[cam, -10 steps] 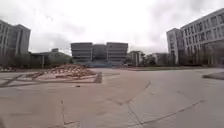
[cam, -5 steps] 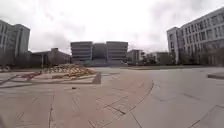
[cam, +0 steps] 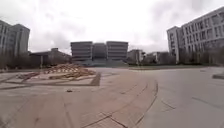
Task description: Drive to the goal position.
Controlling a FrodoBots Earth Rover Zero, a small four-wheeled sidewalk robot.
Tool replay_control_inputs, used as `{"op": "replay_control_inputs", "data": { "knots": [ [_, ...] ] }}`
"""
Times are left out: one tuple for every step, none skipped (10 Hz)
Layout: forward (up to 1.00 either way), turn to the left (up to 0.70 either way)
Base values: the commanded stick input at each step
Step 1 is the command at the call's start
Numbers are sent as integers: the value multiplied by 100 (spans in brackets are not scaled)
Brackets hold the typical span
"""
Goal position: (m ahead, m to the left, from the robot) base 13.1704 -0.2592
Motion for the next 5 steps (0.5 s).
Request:
{"op": "replay_control_inputs", "data": {
  "knots": [
    [70, 2],
    [70, 2],
    [70, 2],
    [70, 2],
    [70, 2]
  ]
}}
